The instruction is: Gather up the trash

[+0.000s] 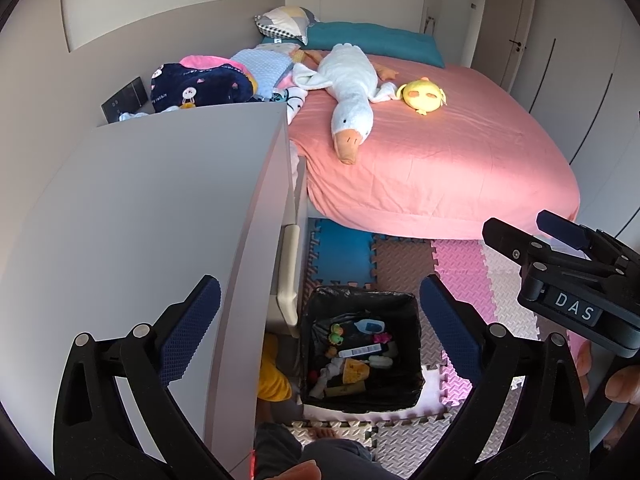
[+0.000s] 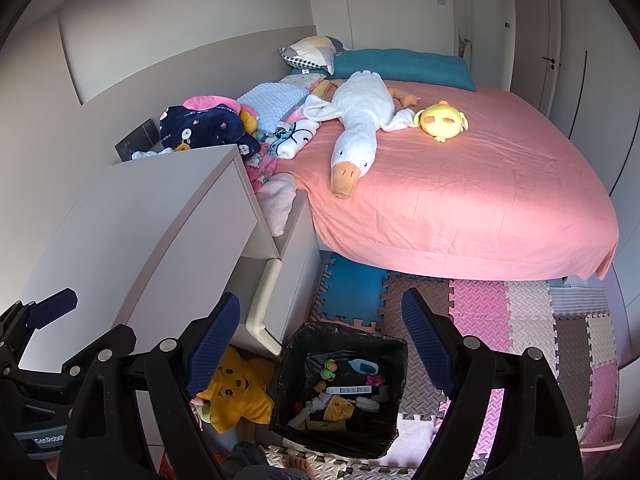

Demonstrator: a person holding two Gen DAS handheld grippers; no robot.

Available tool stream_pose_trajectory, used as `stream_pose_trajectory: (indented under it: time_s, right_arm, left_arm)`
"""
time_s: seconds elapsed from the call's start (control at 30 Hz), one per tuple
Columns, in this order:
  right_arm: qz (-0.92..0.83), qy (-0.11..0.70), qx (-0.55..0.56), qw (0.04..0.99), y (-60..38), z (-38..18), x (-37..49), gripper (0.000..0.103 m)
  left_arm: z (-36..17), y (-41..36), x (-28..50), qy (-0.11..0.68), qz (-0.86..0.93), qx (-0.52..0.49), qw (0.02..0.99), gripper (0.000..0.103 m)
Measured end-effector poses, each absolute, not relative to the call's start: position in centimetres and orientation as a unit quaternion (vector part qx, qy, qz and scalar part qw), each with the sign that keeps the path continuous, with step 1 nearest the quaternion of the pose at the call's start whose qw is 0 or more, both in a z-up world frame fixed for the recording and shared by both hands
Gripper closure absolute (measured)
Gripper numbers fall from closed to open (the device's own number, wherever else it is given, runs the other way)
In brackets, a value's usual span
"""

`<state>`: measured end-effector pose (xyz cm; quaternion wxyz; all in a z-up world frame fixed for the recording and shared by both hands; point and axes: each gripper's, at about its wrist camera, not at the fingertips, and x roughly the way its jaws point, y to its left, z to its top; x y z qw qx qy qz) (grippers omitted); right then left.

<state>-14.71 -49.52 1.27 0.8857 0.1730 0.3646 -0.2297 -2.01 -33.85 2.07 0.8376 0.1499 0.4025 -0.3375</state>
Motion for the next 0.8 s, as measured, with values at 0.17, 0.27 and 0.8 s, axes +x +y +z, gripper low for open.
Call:
stream_pose_trajectory:
  time_s: [0.17,0.27,0.8]
  right_arm:
    - [-0.230,0.366,0.173,0.885,-49.34,1.17,-14.90,0.020]
    - [-0.231,0.365,0.173,0.885,-49.36,1.16,-14.86,0.020]
    - [-0.231,0.366,0.173,0.884,-49.40,0.82,-15.40,0.020]
  left_arm:
    - [1.66,-33.88,-1.96,0.406,-0.338,0.150,0.836,0.007]
    - [1.59,-33.88,-1.91,0.406,-0.338,0.150,0.836,0.007]
    - [1.17,-33.85,-2.21,0.404,-0.346,0.155,0.833,0.007]
